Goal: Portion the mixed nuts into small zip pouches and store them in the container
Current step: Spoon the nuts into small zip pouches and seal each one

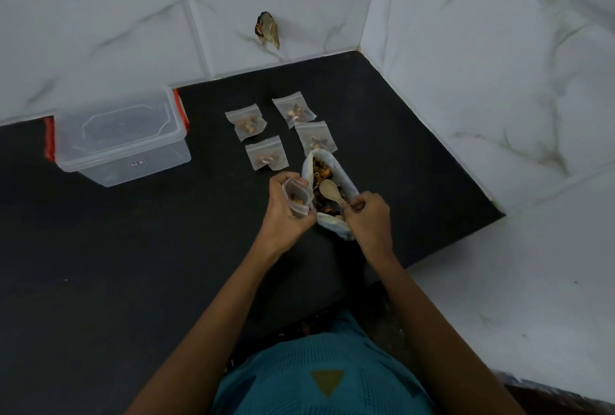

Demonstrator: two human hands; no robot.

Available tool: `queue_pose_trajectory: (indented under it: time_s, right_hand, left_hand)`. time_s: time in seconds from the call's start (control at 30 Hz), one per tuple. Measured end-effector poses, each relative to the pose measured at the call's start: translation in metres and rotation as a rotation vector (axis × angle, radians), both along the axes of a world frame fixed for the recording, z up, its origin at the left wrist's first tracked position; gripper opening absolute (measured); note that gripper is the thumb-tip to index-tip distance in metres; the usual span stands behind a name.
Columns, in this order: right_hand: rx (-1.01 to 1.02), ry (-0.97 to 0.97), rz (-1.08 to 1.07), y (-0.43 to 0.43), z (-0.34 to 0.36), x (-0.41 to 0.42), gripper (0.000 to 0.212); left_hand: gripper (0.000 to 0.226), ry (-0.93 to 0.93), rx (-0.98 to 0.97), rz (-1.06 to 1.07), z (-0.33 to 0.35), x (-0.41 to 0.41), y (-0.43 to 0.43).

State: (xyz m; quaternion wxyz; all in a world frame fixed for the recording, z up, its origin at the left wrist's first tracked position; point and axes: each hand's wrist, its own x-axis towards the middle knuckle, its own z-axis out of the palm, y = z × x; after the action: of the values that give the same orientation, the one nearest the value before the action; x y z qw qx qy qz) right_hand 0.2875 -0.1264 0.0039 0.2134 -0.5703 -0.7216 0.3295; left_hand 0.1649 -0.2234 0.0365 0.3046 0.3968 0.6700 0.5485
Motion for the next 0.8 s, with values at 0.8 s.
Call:
queue_pose_trajectory:
  time_s: [0.8]
  right_hand:
    - [0.235,0.193,0.518,-0.006,0.082,-0.026,0.010]
  left_hand:
    - [0.029,-0.184,0.128,-0.116,0.033,-0.044,-0.007]
